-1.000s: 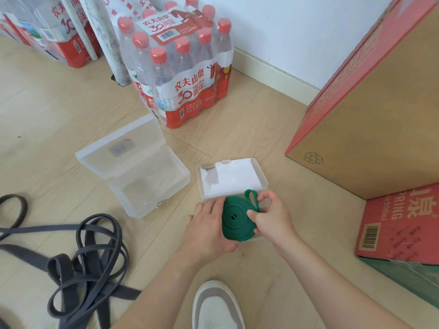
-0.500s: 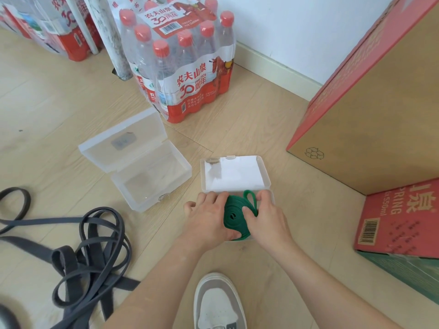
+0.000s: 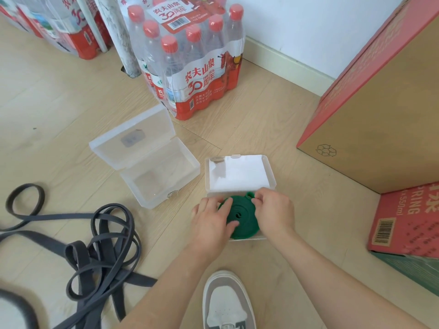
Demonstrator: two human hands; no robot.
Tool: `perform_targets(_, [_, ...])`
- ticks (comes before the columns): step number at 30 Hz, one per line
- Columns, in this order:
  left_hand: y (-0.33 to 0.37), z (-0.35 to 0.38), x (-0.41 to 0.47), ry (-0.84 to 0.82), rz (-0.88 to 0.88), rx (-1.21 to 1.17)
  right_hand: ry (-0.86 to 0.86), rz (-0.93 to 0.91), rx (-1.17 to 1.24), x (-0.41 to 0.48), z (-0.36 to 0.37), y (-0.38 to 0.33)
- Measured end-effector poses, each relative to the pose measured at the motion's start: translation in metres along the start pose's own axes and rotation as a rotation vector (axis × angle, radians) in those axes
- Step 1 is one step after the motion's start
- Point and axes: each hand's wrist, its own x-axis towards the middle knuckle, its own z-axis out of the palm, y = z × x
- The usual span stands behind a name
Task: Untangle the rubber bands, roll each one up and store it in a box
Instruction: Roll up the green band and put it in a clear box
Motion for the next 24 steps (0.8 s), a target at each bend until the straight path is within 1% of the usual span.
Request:
perform_targets(1, [-0.001,-0.002,-0.002,0.112,-0.044,-0.091,-0.001,-0.013,0.020,0.001,0.000,0.000])
perform_targets(2, [-0.002,-0.004,-0.001,0.222,-0.133,-0.198,-0.018,-0.036,0.022,0.000,-0.001,0.000])
perform_targets(3, [-0.002,-0.009,0.002,0.295,-0.265,-0.335,-0.044,-0.062,0.013,0.000,-0.002,0.001])
perform_targets(4, [-0.002,-0.017,0.008,0.291,-0.414,-0.524,-0.069,-0.086,0.000,-0.001,-0.004,0.002])
perform_targets(6, [-0.003,-0.031,0.024,0.101,-0.682,-0.995,-0.089,-0.112,-0.001,-0.001,-0.009,0.007])
perform_targets(7, [-0.005,-0.035,0.030,0.023,-0.760,-1.188,-0.090,-0.108,0.024,-0.002,-0.012,0.011])
perform_targets(8, [-0.008,-0.039,0.035,-0.017,-0.775,-1.283,-0.071,-0.080,0.087,-0.003,-0.016,0.013])
perform_targets(9, [-0.011,-0.041,0.038,-0.030,-0.746,-1.317,-0.035,-0.014,0.203,-0.002,-0.020,0.016])
perform_targets(11, [-0.015,-0.044,0.040,-0.015,-0.676,-1.356,0.054,0.204,0.510,0.003,-0.030,0.022])
perform_targets(12, [-0.017,-0.046,0.041,-0.006,-0.652,-1.375,0.040,0.333,0.686,0.006,-0.037,0.025])
perform_targets(13, [-0.017,-0.048,0.041,-0.001,-0.631,-1.396,-0.047,0.456,0.863,0.009,-0.044,0.029])
perform_targets(14, [-0.018,-0.051,0.040,-0.003,-0.604,-1.410,-0.187,0.563,1.021,0.012,-0.051,0.032])
perform_targets(15, [-0.019,-0.055,0.037,-0.014,-0.555,-1.400,-0.327,0.636,1.154,0.015,-0.057,0.037])
perform_targets(16, [-0.022,-0.058,0.031,-0.040,-0.488,-1.354,-0.442,0.667,1.237,0.017,-0.061,0.043])
perform_targets(17, [-0.026,-0.063,0.025,-0.091,-0.407,-1.285,-0.525,0.667,1.268,0.019,-0.064,0.047])
perform_targets(19, [-0.032,-0.074,0.012,-0.245,-0.281,-1.124,-0.647,0.622,1.243,0.021,-0.068,0.054])
perform_targets(21, [-0.032,-0.080,-0.001,-0.366,-0.239,-0.999,-0.721,0.559,1.151,0.019,-0.073,0.053])
perform_targets(22, [-0.030,-0.077,-0.007,-0.366,-0.235,-0.925,-0.743,0.517,1.073,0.018,-0.074,0.050])
perform_targets(24, [-0.024,-0.062,-0.017,-0.272,-0.193,-0.684,-0.774,0.408,0.874,0.012,-0.074,0.043])
